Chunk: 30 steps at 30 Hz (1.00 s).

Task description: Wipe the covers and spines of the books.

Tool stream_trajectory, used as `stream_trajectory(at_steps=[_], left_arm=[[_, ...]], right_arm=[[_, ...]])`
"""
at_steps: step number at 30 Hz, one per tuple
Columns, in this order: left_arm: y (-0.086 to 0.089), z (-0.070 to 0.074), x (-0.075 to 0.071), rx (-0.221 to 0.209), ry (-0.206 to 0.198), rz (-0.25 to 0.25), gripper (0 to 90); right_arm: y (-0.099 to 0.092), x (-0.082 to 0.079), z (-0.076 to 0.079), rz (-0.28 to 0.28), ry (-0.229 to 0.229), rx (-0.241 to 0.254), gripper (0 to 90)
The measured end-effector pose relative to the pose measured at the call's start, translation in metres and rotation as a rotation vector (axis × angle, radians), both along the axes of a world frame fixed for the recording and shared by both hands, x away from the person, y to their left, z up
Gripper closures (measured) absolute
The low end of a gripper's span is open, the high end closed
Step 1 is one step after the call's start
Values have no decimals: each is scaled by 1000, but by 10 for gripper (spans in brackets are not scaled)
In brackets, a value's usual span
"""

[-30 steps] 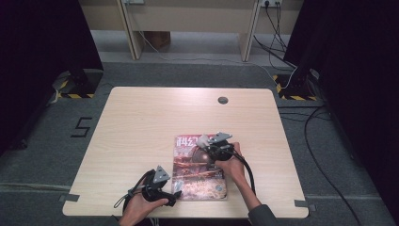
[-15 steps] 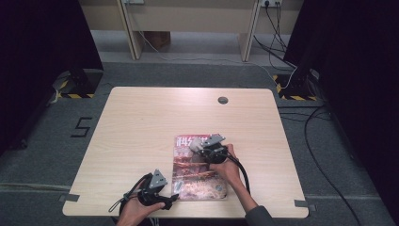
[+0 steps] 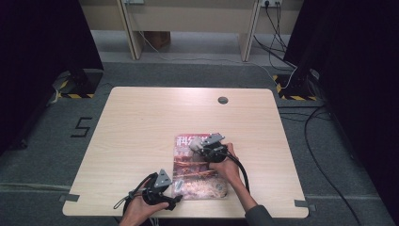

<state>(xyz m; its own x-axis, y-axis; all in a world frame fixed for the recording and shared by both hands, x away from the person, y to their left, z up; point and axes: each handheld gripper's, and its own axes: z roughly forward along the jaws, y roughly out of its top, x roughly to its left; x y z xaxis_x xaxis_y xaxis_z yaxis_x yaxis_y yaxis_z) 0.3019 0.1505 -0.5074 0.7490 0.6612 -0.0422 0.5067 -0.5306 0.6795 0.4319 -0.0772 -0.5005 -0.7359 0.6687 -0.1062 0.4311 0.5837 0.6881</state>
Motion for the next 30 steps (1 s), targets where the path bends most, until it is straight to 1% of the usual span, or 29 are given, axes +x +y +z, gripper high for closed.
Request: stream_trajectory(at_steps=[2, 5, 8, 10, 11, 12, 13, 15, 16, 18, 19, 21, 22, 23, 24, 26, 27, 28, 30], left_arm=[[-1, 0, 1, 5, -5, 2, 207], [-3, 1, 5, 15, -20, 14, 220], [-4, 1, 9, 18, -18, 22, 213], [-5, 1, 10, 13, -20, 23, 214], [-5, 1, 10, 12, -20, 22, 214], [-4, 1, 10, 10, -19, 24, 214], [-3, 1, 8, 0, -23, 27, 225], [-2, 2, 6, -27, -42, 27, 244], [-2, 2, 6, -27, -42, 27, 249], [1, 6, 5, -62, -51, 23, 244], [3, 7, 5, -69, -52, 26, 242], [5, 7, 3, -75, -48, 24, 232], [9, 6, 3, -87, -26, 28, 225], [9, 6, 3, -87, -26, 28, 222], [14, 7, 2, -98, -13, 39, 218], [17, 7, 1, -104, -11, 46, 215], [20, 9, 1, -111, -12, 51, 211], [22, 9, 1, -116, -11, 58, 194], [26, 8, 0, -107, -1, 63, 183]], right_arm=[[0, 3, 0, -4, -6, -6, 747], [-1, 7, 0, -16, 0, -4, 747], [3, 13, 1, -35, -2, -16, 751], [10, 13, 2, -20, 4, -17, 751], [10, 13, 2, -20, 4, -17, 751], [14, 12, 2, -4, 6, -18, 751], [25, 6, 1, 33, 5, -16, 751], [32, 2, 1, 61, 10, -18, 751], [32, 2, 1, 61, 10, -18, 751], [37, 0, 2, 77, 3, -29, 749], [38, 1, 2, 73, 12, -30, 745], [39, 6, 3, 59, 21, -31, 740], [39, 12, 2, 41, 20, -23, 742], [39, 12, 2, 41, 20, -23, 742], [40, 16, 1, 28, 28, -2, 744], [40, 16, 2, 30, 22, -6, 747], [41, 14, 2, 35, 19, -17, 750], [44, 8, 2, 62, 20, -13, 750], [47, 1, 1, 84, 17, -12, 750]])
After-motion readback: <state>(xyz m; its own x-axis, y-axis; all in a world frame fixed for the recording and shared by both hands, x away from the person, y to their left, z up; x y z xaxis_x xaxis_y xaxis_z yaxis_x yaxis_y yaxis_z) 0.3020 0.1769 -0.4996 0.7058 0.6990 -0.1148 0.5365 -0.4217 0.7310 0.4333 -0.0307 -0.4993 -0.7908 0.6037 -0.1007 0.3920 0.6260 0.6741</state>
